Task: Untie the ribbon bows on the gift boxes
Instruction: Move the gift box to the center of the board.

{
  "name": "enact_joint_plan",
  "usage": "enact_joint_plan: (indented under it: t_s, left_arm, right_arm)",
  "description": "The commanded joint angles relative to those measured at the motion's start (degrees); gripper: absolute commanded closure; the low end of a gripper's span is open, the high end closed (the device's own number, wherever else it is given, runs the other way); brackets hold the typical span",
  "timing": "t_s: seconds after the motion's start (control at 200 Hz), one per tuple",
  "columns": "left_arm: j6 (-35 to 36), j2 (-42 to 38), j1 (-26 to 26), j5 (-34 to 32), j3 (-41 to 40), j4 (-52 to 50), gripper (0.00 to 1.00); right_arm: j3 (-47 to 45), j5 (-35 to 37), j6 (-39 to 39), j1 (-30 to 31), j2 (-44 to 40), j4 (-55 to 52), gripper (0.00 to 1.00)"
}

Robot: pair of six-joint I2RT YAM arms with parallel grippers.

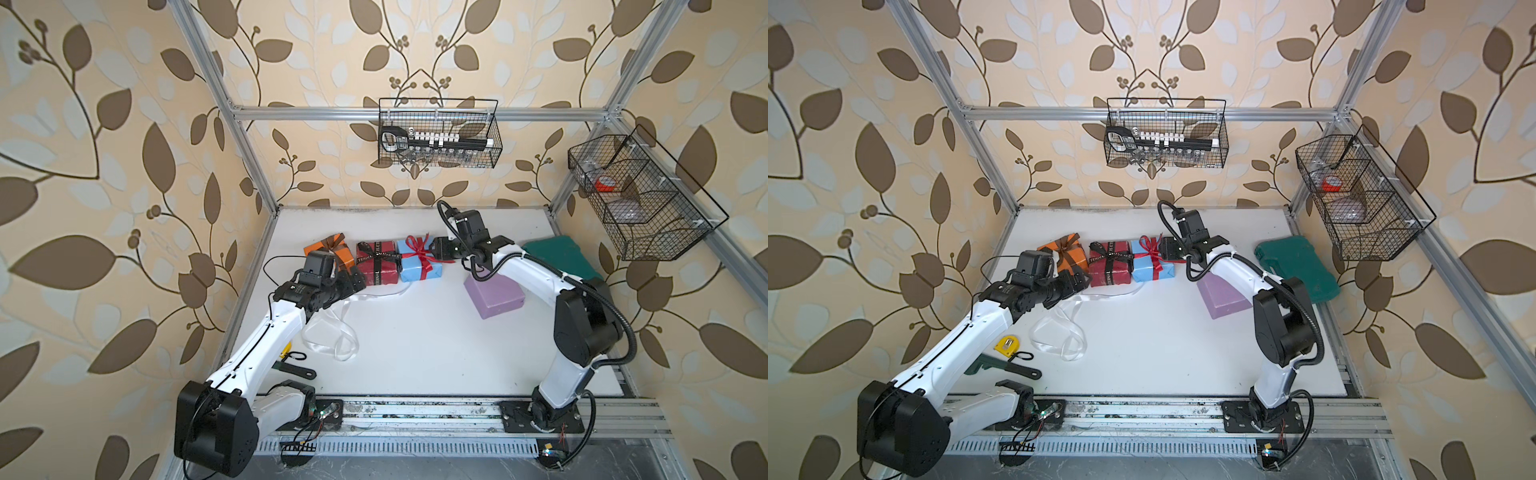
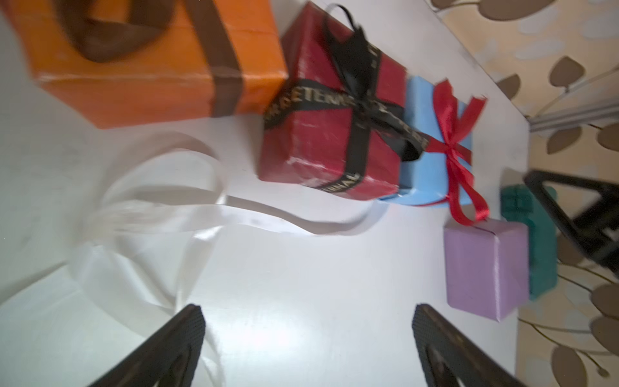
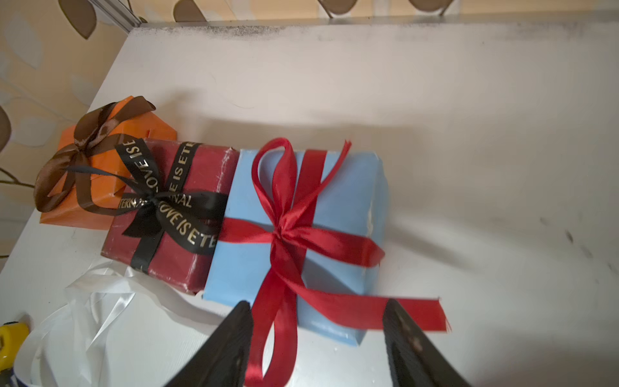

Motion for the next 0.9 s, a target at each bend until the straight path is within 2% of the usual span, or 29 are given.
enact_joint_plan:
  t_s: [0.0,0.125,0.26,0.53,0.65,0.895]
  left_arm:
    - [-5.6,1.7,-3.0,4.6,-2.1,8.6,0.01]
    - [-5.3,5.0,-5.9,3.2,-1.6,10.7,0.01]
    - [-4.9,7.7,-6.9,4.6,-1.6,12.8,0.01]
    - [-6.3,9.8,-8.4,6.2,-3.9,16.6,0.01]
    - [-6.3,9.8,-8.5,5.9,-4.2,16.9,0.01]
    - [-6.6,10.5,-8.5,5.3,-4.7,17.3,0.01]
  right_arm:
    - [6.7,-5.4,-3.6,-1.7,7.4,-0.3,0.33]
    - [14.3,-6.0,-6.1,-3.0,14.5,-0.7,0.31]
    - [21.4,-8.9,-9.9,-3.7,20.4,-2.4,0.28]
    - [37.0,-22.4,-17.1,-4.2,32.5,-13.9,0.29]
    - [34.2,-26.0,-18.0,-4.5,32.2,-14.4,0.31]
    - [21.4,-29.6,-17.6,-5.4,24.3,-11.3,0.36]
